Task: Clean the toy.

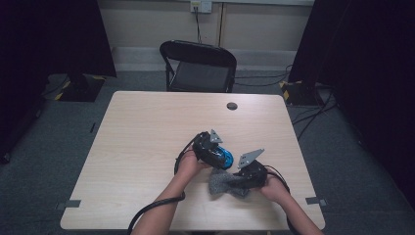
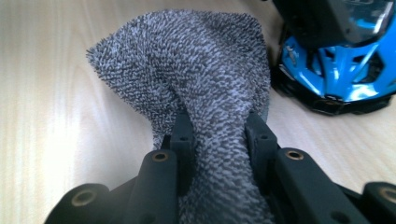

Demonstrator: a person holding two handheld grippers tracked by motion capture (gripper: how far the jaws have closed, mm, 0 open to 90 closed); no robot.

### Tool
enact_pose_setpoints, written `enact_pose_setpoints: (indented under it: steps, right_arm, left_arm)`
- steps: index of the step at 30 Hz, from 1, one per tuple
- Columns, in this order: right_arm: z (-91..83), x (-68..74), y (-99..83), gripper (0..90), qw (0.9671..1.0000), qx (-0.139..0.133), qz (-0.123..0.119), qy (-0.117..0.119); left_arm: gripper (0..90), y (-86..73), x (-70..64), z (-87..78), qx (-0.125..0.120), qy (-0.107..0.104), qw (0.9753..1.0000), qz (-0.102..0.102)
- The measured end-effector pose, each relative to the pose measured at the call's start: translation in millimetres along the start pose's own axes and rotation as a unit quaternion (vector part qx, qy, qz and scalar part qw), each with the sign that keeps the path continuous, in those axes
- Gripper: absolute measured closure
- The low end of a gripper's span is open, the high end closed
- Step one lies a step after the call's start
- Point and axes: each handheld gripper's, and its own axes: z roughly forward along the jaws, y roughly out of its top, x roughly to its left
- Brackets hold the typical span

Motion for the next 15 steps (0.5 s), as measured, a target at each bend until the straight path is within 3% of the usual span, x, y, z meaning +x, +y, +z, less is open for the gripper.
enact_pose_setpoints:
  steps: [15]
  right_arm:
    - [-7.4, -15.1, -4.8, 69.9, 0.999, 0.002, 0.035, -0.029]
  left_arm:
    - [5.5, 0.0, 0.4, -0.3, 0.002, -0.001, 1.0, 0.002]
